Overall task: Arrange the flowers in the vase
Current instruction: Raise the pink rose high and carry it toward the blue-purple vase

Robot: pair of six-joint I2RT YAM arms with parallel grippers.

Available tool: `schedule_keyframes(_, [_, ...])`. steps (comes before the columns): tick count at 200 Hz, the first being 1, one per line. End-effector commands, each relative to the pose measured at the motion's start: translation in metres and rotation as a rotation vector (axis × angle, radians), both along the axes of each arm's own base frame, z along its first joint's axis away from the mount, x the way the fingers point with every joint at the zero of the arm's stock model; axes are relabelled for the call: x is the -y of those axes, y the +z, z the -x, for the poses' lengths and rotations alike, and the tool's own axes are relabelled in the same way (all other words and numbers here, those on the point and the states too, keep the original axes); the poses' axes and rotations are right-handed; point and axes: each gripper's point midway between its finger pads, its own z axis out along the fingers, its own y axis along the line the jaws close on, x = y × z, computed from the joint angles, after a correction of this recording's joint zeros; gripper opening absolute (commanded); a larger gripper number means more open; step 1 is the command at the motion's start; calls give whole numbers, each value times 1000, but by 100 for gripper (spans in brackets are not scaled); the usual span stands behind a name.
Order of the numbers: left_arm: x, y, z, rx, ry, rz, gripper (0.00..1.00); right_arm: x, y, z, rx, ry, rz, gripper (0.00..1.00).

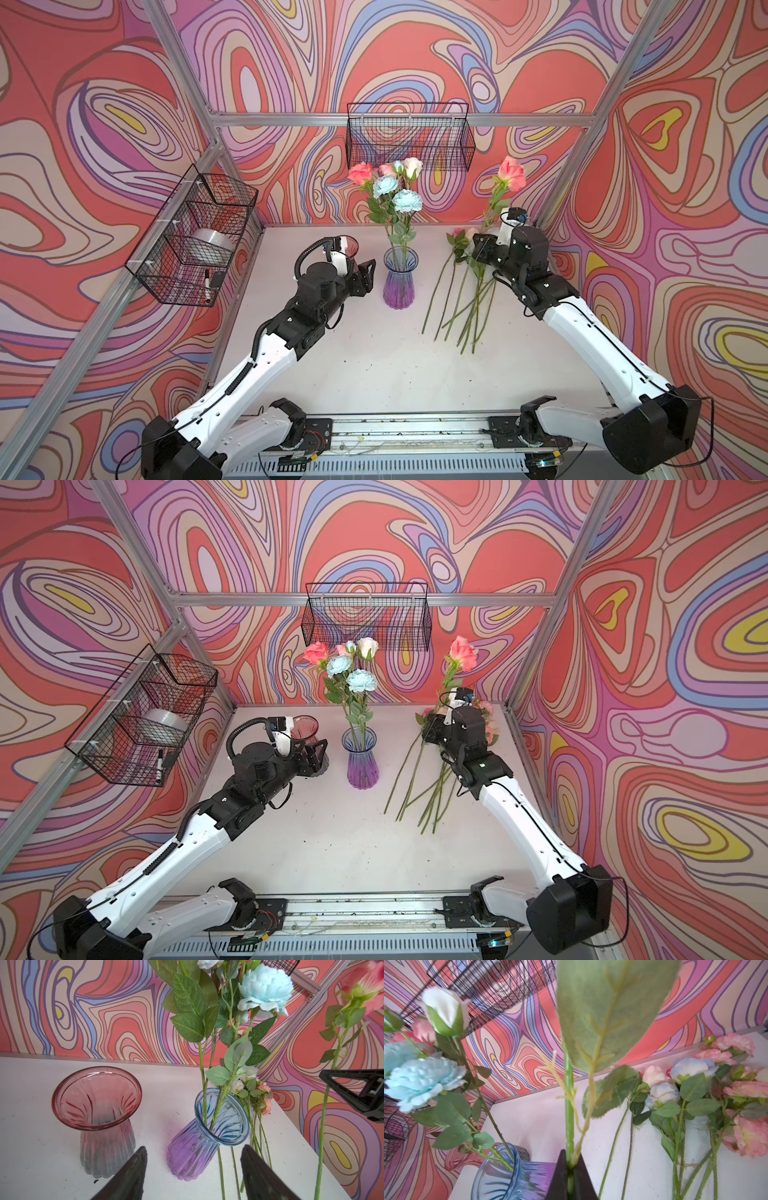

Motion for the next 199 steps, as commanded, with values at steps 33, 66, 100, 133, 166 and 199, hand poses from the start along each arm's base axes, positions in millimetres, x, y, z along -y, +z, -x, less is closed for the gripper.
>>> schedule_keyframes(33, [-7,24,7,51,15,38,72,-7,105,-8,216,-28,-4,0])
schedule_keyframes(66, [-17,32,10,96,48,36,73,-33,170,-12,370,5,-24,0])
schedule_keyframes(100, [-23,37,12,125,70,37,73,-87,201,-23,500,58,1,0])
schedule_keyframes(133, [-21,35,12,116,66,39,73,-139,197,-32,576,80,114,0])
schedule_keyframes(166, [-18,35,12,114,51,46,73,-160,179,-48,565,85,145,0])
schedule_keyframes(199, [-18,34,12,111,48,43,73,-169,169,-52,571,102,155,0])
